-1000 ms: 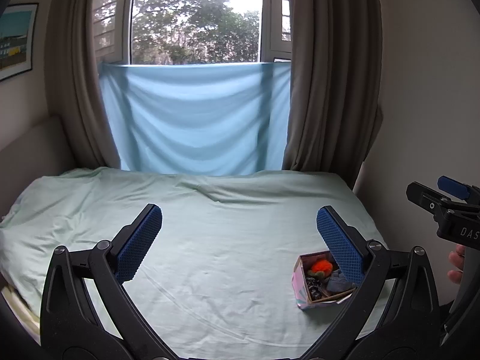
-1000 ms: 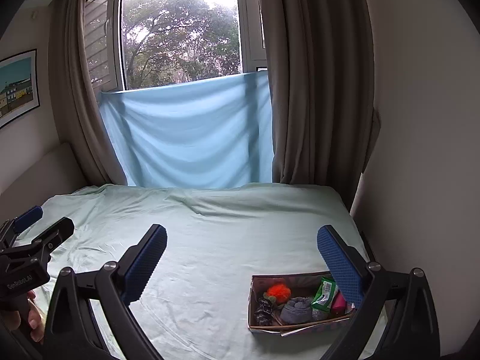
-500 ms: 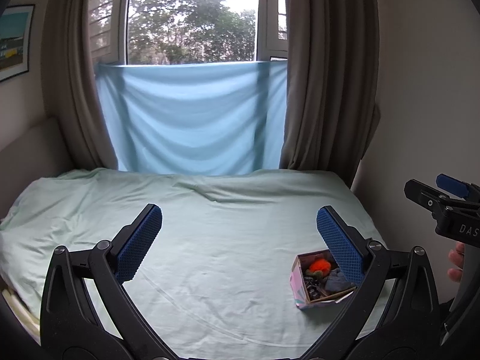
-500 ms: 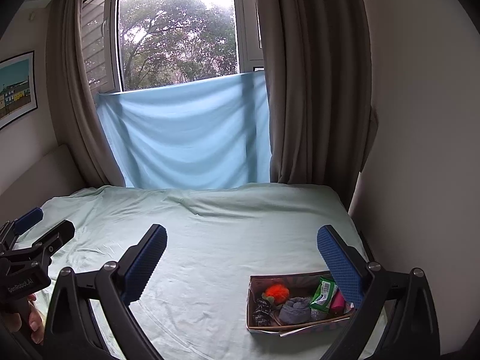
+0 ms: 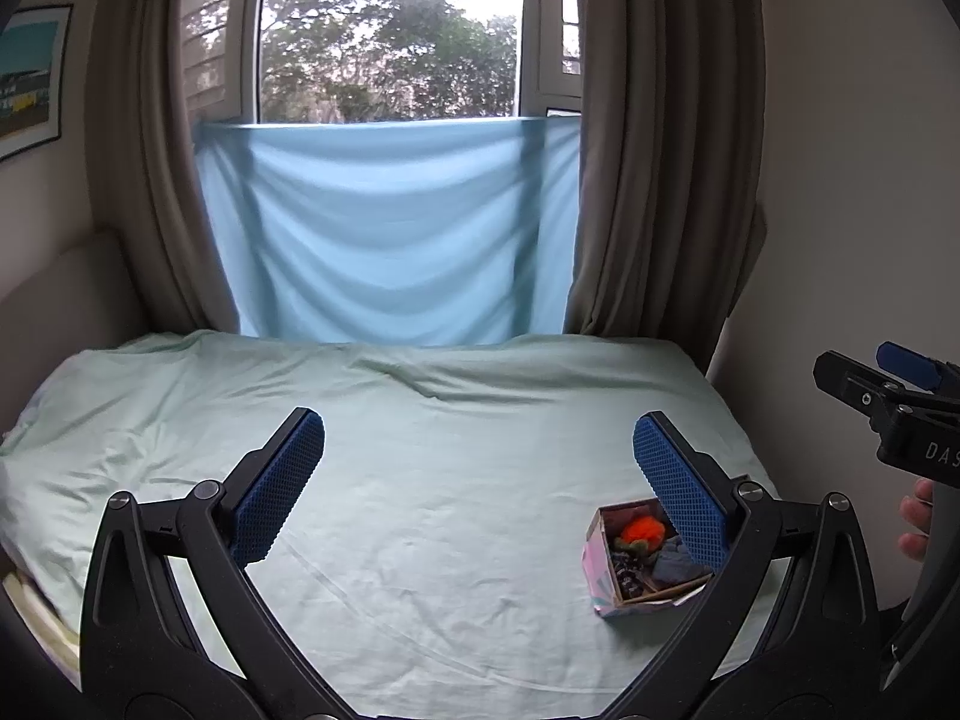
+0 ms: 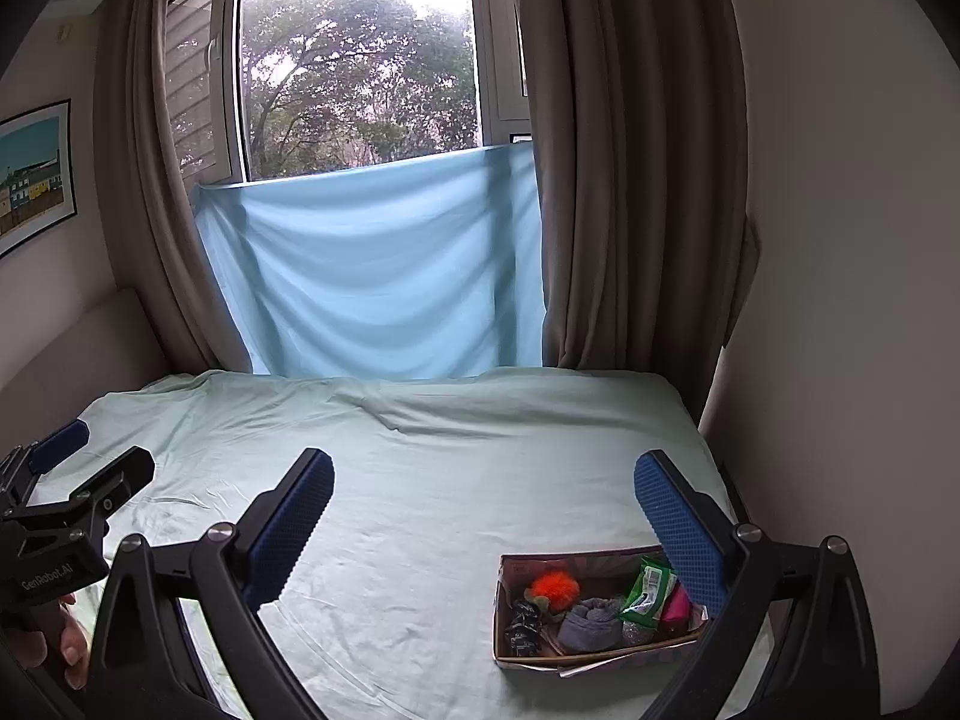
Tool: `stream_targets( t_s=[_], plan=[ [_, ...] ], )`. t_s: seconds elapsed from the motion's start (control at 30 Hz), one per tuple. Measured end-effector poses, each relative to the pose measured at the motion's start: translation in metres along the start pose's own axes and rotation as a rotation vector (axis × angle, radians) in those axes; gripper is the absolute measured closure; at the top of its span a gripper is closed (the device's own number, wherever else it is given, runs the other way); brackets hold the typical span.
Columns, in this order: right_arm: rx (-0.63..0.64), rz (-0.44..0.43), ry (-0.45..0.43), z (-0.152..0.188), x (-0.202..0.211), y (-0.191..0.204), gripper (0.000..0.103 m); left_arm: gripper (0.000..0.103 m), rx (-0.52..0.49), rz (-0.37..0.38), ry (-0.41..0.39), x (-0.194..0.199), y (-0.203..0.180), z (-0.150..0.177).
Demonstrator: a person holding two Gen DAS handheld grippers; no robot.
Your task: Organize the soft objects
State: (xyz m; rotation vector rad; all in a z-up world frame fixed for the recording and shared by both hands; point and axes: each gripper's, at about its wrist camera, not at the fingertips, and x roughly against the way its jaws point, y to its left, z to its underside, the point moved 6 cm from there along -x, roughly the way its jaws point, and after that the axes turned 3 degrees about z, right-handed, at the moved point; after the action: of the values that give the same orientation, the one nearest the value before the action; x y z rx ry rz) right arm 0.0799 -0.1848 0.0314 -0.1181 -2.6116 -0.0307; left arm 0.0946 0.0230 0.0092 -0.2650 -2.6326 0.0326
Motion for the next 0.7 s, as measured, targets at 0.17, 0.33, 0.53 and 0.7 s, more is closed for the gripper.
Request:
stream_targets(
  t_s=[0.17,0.33,0.53,0.7],
  plan=[
    [0.002,-0.002,0.002,-0.002,-0.002,0.0,0.003,0.0,0.004,-0.008,-0.001,-0.001,0.001,0.002],
    [0.003,-0.003,0.001,-0.002,-0.004,0.001,0.003,0.0,0.004,-0.026,0.0,-0.002,0.001,0.003],
    [0.001,-0.005,0.002,-0.002,-0.007,0.0,0.003,0.0,0.014,-0.035,0.006,-0.009,0.001,0.006],
    [-0.006,-0.005,0.019,0.0,-0.013,-0.001,0.003,0.0,0.029,-0.005,0.033,-0.017,0.001,0.013]
  ],
)
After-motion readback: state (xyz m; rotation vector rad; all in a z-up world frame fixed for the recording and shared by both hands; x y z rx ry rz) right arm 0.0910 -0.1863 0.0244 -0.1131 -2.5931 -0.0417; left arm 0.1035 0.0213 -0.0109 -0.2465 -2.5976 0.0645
